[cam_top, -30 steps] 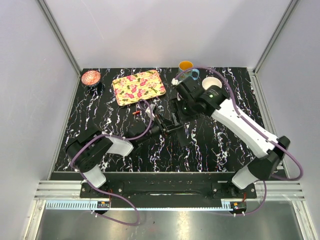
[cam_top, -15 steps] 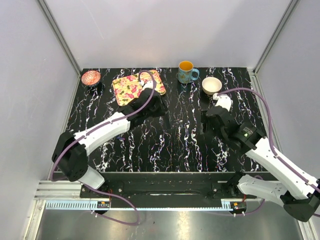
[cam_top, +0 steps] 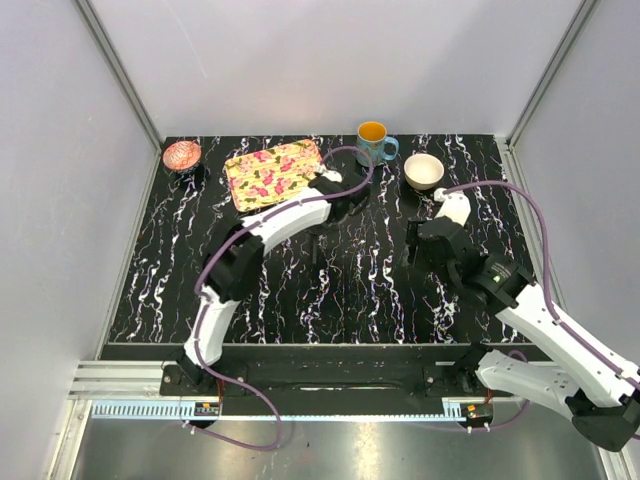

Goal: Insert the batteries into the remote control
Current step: Place the remote control at the center of the board.

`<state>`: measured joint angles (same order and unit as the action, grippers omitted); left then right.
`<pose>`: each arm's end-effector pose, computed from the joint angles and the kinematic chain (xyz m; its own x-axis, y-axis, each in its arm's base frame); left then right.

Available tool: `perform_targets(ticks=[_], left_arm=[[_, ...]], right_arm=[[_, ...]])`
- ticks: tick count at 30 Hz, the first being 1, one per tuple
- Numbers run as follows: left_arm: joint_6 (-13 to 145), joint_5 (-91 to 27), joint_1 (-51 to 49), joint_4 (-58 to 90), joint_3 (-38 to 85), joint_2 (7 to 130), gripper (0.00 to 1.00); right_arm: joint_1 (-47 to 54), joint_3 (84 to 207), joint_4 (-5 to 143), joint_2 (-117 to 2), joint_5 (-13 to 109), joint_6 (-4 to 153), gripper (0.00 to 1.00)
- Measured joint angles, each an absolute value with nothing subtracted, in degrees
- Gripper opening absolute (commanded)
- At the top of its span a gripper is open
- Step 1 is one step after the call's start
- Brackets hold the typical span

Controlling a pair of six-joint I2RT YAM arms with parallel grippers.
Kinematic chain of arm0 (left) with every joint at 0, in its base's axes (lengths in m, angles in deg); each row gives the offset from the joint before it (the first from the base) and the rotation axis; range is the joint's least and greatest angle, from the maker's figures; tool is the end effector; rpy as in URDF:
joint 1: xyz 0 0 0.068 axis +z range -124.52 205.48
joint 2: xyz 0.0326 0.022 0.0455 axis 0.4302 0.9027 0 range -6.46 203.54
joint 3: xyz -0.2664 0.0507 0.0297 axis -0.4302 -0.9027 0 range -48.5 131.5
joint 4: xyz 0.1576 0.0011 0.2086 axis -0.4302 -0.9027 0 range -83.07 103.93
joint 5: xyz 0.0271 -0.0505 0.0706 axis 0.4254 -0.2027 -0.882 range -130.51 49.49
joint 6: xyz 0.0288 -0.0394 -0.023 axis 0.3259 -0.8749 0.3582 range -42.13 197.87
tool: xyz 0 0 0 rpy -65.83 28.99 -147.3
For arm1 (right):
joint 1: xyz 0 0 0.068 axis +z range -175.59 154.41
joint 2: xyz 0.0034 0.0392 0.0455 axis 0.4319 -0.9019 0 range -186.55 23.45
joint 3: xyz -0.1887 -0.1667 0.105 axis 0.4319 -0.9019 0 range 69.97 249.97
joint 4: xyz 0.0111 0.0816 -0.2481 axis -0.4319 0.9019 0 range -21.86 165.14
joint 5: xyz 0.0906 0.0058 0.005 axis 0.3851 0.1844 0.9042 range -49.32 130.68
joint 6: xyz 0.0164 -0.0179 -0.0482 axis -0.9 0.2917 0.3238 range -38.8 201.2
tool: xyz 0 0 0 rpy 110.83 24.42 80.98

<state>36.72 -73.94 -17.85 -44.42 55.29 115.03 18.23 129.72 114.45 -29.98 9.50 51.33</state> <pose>0.3294 -0.2840 0.2205 -0.8449 0.0420 -0.5333 -0.1061 0.9640 0.2440 0.1424 0.1109 0.3449 -0.5545 0.0584 -0.8301 -0.0346 0.9951 0.0931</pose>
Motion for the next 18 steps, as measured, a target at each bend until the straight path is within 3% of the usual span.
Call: perform_targets(ticks=[7, 10, 18], left_arm=[[39.28, -72.3, -18.51, -44.24, 61.43, 123.19, 0.0], [39.87, -71.15, -18.49, -43.89, 61.98, 124.19, 0.05], [41.22, -67.54, -18.44, -41.45, 63.64, 127.89, 0.44]], right_arm=[[18.23, 129.2, 114.16, -25.7, 10.4, 51.42, 0.73], [18.23, 129.2, 113.83, -23.71, 10.9, 51.64, 0.73], [18.23, 129.2, 114.01, -21.37, 11.34, 52.62, 0.73]])
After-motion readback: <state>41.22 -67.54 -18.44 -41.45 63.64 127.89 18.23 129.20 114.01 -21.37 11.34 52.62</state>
